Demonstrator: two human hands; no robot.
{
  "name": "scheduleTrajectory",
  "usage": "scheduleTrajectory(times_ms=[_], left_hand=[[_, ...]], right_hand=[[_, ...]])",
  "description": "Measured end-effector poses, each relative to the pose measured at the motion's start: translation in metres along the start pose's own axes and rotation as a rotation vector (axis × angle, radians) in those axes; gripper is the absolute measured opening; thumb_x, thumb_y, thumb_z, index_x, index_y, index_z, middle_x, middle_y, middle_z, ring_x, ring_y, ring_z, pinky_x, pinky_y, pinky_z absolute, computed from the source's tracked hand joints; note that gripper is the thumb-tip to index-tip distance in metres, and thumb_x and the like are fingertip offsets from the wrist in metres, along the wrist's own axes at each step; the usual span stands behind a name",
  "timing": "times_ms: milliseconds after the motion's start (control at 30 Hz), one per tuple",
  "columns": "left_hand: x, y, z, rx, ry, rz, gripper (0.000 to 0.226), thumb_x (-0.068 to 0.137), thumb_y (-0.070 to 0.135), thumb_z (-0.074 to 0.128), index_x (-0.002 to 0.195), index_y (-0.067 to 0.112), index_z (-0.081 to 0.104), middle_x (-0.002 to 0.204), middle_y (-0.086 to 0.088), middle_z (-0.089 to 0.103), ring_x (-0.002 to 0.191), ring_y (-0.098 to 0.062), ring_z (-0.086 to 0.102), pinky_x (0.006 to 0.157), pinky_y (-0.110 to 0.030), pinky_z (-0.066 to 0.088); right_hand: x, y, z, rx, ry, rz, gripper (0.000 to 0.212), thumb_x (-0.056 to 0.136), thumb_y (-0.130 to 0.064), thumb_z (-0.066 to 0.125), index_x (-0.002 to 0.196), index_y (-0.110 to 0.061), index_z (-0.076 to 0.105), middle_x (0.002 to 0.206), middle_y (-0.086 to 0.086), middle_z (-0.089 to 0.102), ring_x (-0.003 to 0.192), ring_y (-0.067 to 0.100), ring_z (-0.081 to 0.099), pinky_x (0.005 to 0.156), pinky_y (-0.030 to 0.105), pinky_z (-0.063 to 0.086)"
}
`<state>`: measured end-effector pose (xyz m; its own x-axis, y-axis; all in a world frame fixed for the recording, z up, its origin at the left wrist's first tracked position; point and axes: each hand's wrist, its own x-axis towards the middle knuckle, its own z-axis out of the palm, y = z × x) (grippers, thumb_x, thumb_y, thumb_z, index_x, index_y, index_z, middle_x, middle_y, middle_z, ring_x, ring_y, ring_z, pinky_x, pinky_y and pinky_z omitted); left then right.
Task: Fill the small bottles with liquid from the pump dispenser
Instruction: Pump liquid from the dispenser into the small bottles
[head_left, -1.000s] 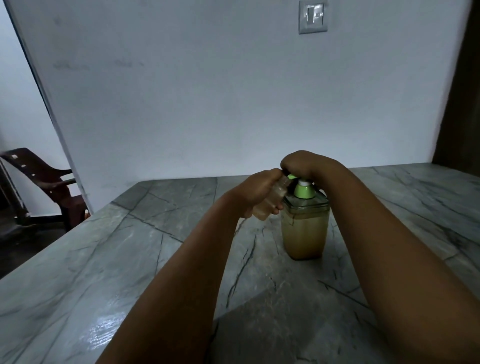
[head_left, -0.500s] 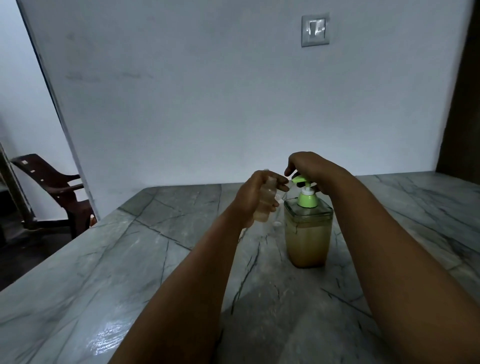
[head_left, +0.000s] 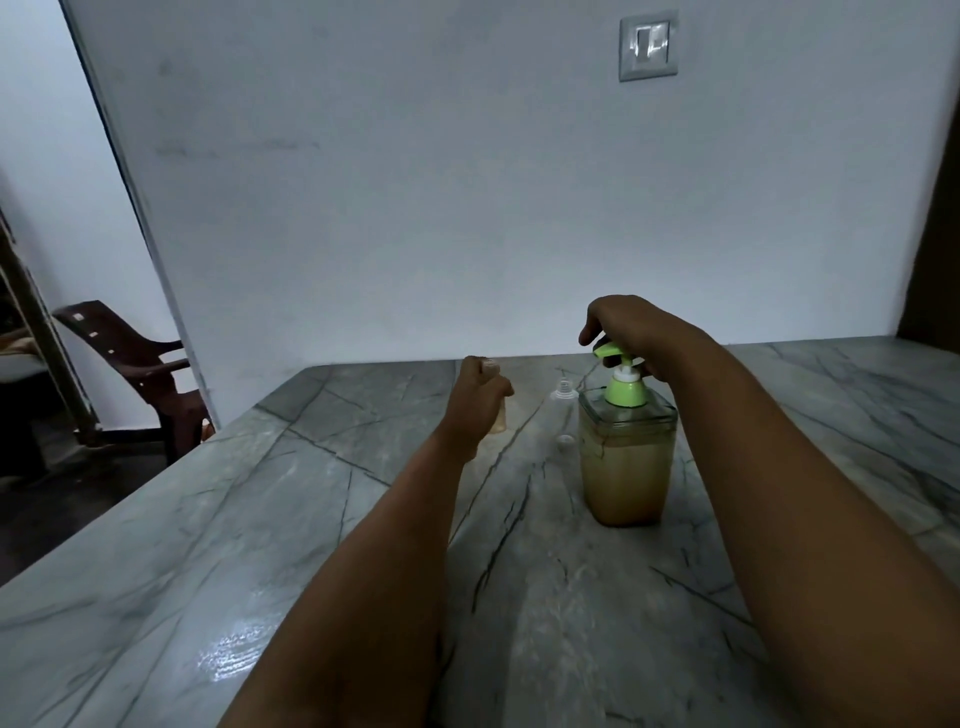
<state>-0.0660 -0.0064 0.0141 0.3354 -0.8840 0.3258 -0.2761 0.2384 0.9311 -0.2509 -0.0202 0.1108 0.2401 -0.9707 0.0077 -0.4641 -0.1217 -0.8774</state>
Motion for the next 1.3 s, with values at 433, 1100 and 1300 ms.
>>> scheduleTrajectory(times_ms=[433, 1100, 1300], left_hand=[[0.016, -0.043, -0.025, 0.451, -0.018, -0.026, 0.04, 0.092, 0.014, 0.058, 0.128, 0.013, 0.041, 0.124, -0.005, 0.045, 0.117, -0.026, 0.048, 0.104, -0.043, 0.041], [0.017, -0.021, -0.016, 0.457, 0.418, 0.256, 0.095, 0.075, 0.049, 0.075, 0.146, 0.006, 0.028, 0.143, -0.015, 0.037, 0.133, -0.03, 0.032, 0.105, -0.031, 0.023], [0.008, -0.004, 0.054, 0.152, 0.165, 0.085, 0.083, 0.081, 0.02, 0.075, 0.147, 0.008, 0.026, 0.145, -0.012, 0.042, 0.133, -0.024, 0.04, 0.109, -0.035, 0.035]], right_hand=[[0.003, 0.001, 0.001, 0.015, 0.002, -0.018, 0.015, 0.086, -0.016, 0.046, 0.08, -0.013, 0.059, 0.091, 0.011, 0.055, 0.063, 0.021, 0.048, 0.059, 0.025, 0.038], [-0.003, -0.001, 0.001, 0.007, -0.021, -0.004, 0.021, 0.087, -0.014, 0.044, 0.098, -0.008, 0.061, 0.073, 0.008, 0.058, 0.063, 0.022, 0.05, 0.056, 0.023, 0.037], [-0.008, -0.002, 0.001, -0.016, -0.026, -0.015, 0.018, 0.085, -0.01, 0.043, 0.079, -0.008, 0.059, 0.073, 0.01, 0.058, 0.068, 0.024, 0.048, 0.059, 0.024, 0.036]])
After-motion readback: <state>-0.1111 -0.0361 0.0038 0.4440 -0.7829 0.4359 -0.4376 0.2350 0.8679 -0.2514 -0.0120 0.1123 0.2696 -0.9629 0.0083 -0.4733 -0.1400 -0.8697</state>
